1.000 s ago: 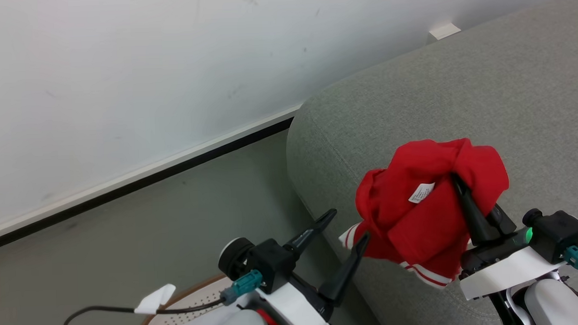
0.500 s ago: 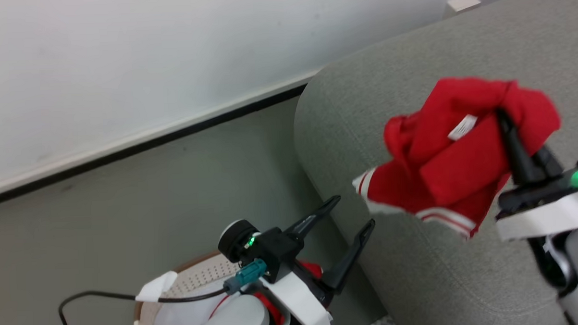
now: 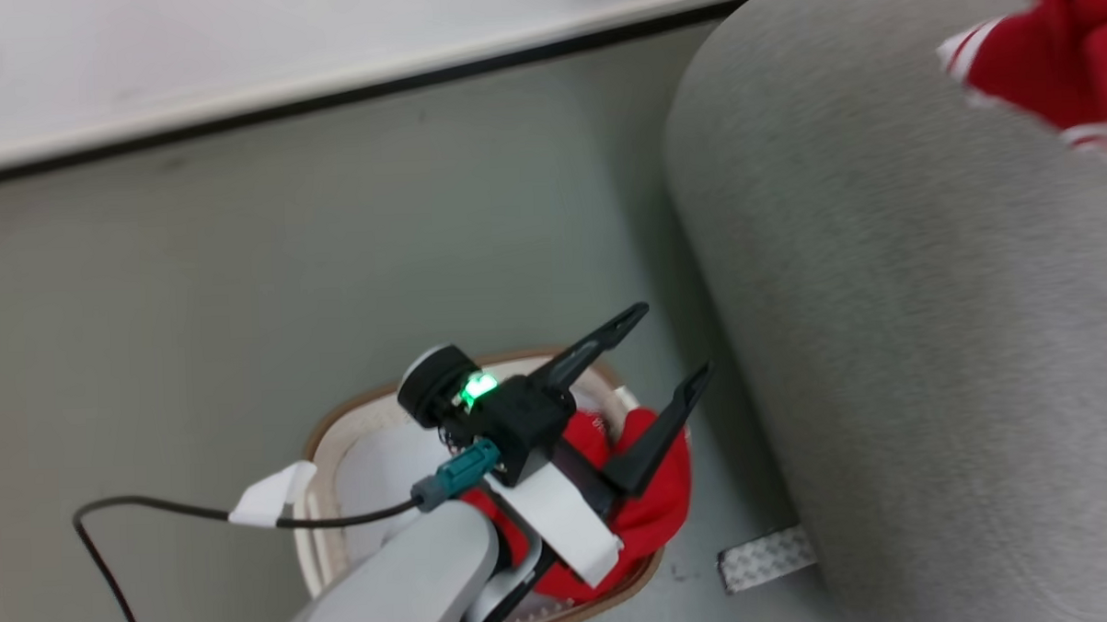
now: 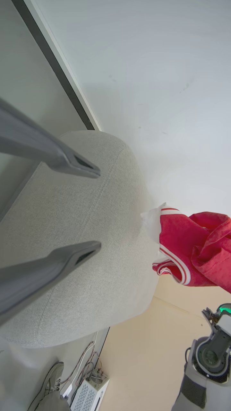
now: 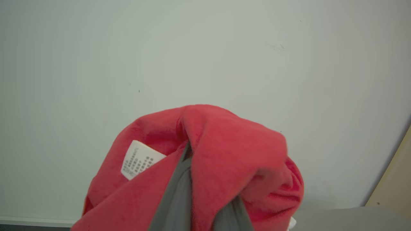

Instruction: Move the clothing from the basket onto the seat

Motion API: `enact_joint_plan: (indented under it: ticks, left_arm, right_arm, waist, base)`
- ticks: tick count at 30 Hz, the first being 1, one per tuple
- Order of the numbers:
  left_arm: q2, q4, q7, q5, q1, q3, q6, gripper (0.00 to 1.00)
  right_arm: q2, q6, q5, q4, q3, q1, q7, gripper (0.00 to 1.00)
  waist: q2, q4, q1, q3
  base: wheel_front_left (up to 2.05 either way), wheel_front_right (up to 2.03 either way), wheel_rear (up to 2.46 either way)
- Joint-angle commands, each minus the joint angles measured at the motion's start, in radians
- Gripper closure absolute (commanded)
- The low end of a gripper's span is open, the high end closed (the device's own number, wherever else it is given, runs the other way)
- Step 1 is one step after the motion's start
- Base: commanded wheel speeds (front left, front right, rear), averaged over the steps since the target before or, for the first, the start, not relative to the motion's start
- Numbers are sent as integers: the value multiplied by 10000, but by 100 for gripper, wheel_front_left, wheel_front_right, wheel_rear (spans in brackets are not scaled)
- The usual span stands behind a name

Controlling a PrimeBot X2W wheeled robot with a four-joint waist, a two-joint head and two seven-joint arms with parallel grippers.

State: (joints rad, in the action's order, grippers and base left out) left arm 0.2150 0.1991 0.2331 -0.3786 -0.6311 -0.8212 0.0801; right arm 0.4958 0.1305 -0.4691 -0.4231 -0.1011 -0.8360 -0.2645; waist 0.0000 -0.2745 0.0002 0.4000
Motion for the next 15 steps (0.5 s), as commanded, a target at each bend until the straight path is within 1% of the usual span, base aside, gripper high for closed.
enact_joint_plan:
  ticks: [1, 3, 5, 9, 11, 15]
  left_arm:
    - [63, -45, 22, 97, -153, 32, 17, 0]
    - [39, -115, 39, 146, -321, 23, 42, 0]
    - [-5, -165, 65, 204, -493, -16, 80, 0]
    - [-35, -253, 152, 230, -683, 81, 54, 0]
    - [-8, -254, 147, 269, -733, 66, 71, 0]
    - [-23, -206, 212, 287, -856, 45, 99, 0]
  right_arm:
    - [93, 7, 64, -93, 58, -206, 3, 100]
    - [458, 7, 100, -634, 133, -594, 6, 100]
    - [975, 4, -13, -1333, 107, -1048, 0, 100]
    - [1594, 4, 161, -2658, 145, -1611, 166, 100]
    - [1807, 4, 246, -3289, 71, -1880, 348, 100]
    - [2031, 4, 372, -4548, -384, -2168, 1194, 100]
  waist:
    - [0, 590, -2, 651]
    - [0, 838, -2, 949]
    - [0, 1104, -2, 1195]
    - [0, 1498, -2, 1654]
    - [0, 1643, -2, 1859]
    - [0, 1843, -2, 2153]
  base:
    - [0, 0, 0]
    - [0, 0, 0]
    - [0, 0, 0]
    - [0, 0, 0]
    - [0, 0, 0]
    - [0, 0, 0]
